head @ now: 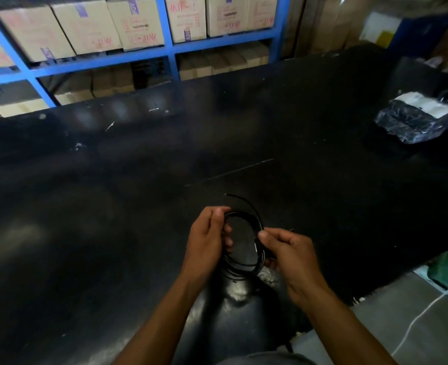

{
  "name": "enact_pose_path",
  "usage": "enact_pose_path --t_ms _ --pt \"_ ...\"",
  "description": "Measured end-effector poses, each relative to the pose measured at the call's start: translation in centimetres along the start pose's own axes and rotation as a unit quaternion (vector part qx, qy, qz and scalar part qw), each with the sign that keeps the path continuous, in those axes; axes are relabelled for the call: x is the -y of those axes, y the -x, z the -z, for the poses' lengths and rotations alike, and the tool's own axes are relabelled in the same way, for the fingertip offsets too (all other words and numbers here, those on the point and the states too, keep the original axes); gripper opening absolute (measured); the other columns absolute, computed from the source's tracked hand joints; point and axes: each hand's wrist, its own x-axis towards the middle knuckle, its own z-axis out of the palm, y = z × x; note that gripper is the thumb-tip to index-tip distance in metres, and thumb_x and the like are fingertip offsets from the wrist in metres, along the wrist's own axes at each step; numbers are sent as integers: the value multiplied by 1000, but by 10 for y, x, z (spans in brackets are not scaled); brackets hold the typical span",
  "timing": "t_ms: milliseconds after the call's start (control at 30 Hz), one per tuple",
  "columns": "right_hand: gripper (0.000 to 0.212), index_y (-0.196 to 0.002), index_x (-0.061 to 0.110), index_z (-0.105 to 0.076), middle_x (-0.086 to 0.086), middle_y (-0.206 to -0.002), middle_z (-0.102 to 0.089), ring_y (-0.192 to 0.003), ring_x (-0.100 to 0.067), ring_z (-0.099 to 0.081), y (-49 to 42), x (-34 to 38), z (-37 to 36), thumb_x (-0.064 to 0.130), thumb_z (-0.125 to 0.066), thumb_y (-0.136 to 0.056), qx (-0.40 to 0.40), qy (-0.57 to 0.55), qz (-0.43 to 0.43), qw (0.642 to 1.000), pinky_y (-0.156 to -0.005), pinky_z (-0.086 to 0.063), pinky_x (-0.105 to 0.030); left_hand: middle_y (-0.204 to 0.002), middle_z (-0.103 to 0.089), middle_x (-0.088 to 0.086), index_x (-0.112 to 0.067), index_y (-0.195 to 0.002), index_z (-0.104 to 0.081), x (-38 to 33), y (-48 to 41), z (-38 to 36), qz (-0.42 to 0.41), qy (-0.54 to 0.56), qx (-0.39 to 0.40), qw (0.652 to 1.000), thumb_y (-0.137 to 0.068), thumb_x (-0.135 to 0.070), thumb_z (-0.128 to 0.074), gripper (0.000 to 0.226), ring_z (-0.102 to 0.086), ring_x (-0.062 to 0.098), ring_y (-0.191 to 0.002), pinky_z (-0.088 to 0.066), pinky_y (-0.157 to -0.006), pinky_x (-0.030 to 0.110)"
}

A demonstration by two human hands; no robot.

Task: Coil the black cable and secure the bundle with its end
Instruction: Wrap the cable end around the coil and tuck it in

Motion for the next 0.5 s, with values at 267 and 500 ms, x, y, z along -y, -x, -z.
enact_pose_path --t_ms 267,500 --pt "24 -110 19 -74 5 -102 -76 -96 -8 -72 -1 4 -7 10 -68 -88 -2 96 113 989 -92 -57 -37 -57 -49 -13 -17 -87 -63 0 -1 -5 38 -68 36 996 -102 -24 -43 25 -39 0 -44 -29 -45 21" --pt "24 -109 20 -75 6 -104 -75 -92 -2 -69 -8 8 0 12 -70 -87 -56 148 149 976 -89 -56 -25 -76 -57 4 -9 -108 -57 -9 6 -7 63 42 87 993 -102 -10 -41 17 -41 7 -45 -34 -39 19"
